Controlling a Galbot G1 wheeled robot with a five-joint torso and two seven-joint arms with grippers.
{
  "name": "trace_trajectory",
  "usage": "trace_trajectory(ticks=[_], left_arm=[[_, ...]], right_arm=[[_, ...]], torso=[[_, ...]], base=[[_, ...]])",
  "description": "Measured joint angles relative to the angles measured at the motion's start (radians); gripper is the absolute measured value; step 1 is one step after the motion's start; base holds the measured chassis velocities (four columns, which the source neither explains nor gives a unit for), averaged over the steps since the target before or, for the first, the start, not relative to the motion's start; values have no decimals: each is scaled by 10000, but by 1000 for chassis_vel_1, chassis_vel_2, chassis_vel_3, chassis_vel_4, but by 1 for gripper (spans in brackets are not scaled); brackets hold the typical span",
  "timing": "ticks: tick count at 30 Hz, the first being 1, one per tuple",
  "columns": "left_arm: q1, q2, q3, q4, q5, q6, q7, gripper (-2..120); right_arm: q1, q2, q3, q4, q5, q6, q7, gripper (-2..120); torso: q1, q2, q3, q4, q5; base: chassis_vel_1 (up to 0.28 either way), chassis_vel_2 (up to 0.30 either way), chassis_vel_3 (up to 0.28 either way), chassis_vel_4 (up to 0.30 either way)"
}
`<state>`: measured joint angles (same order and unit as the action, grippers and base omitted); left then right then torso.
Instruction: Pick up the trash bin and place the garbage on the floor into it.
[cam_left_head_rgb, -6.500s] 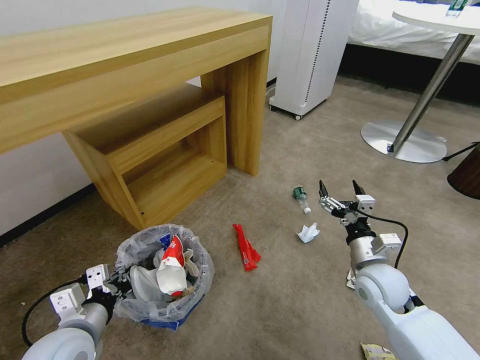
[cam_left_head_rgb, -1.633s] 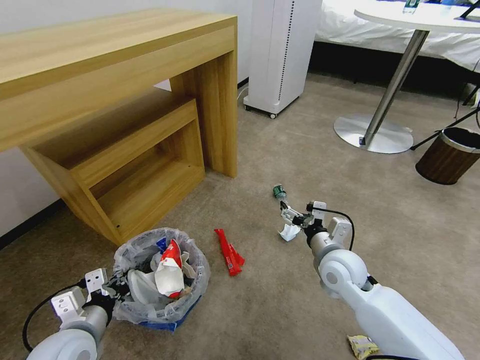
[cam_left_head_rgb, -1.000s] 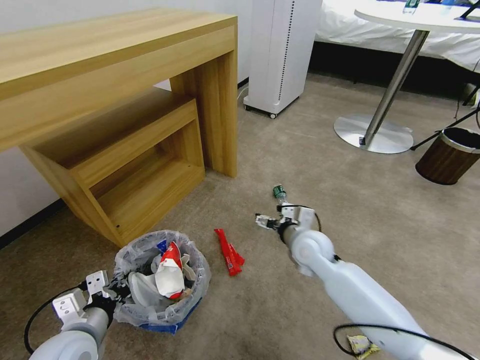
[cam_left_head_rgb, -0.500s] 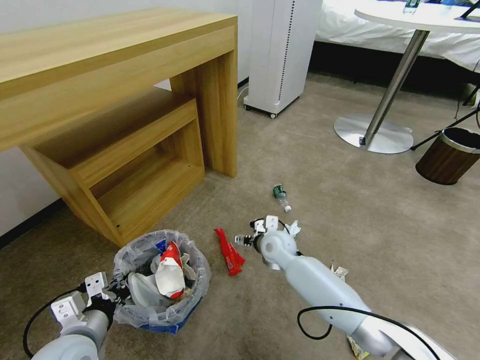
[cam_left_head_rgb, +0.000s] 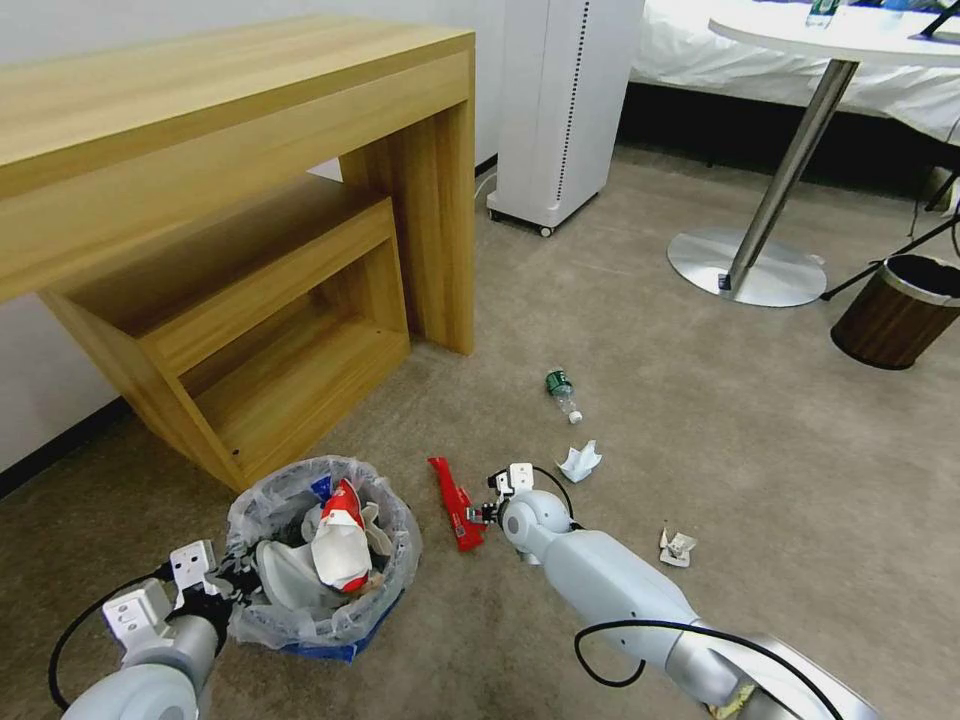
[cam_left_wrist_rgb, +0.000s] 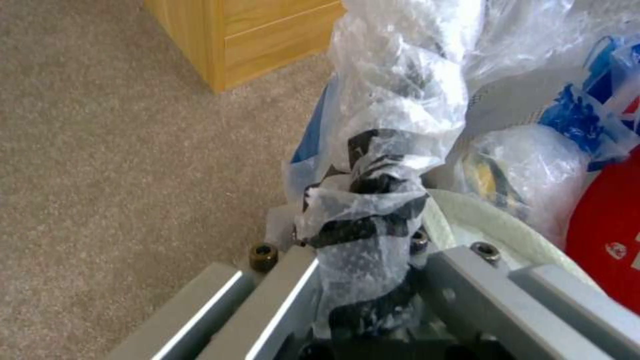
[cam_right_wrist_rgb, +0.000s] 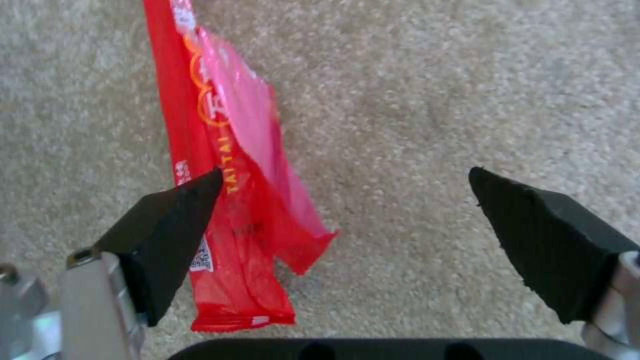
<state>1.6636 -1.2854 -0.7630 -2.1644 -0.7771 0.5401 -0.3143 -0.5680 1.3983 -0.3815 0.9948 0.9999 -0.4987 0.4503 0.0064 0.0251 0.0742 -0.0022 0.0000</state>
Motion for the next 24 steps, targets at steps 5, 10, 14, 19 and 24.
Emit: trace_trajectory(ticks=[5,10,14,19,24], left_arm=[[-107,-17,47,79,-11,-18,6,0],[-150,-60,89,109,-17,-78,73,0],[-153,-36,97,95,-35,-123,114,0],[-147,-6,126,20,-58,-171,143,0],[-124,7,156,-36,-63,-209,201,0]], right_arm=[[143,119,-313,-227,-204,212,-300,92],[237,297,-721,-518,-569,529,-579,86],[237,450,-821,-737,-793,605,-583,80],[218,607,-901,-1002,-1073,797,-579,68],[139,685,-928,-1081,-1324,928,-567,51]], torso=[[0,1,0,0,0],[0,0,0,1,0],[0,0,0,0,0],[0,1,-1,0,1],[0,0,-1,1,1]], base=[[0,0,0,0],[0,0,0,0],[0,0,0,0],[0,0,0,0],[0,0,0,0]])
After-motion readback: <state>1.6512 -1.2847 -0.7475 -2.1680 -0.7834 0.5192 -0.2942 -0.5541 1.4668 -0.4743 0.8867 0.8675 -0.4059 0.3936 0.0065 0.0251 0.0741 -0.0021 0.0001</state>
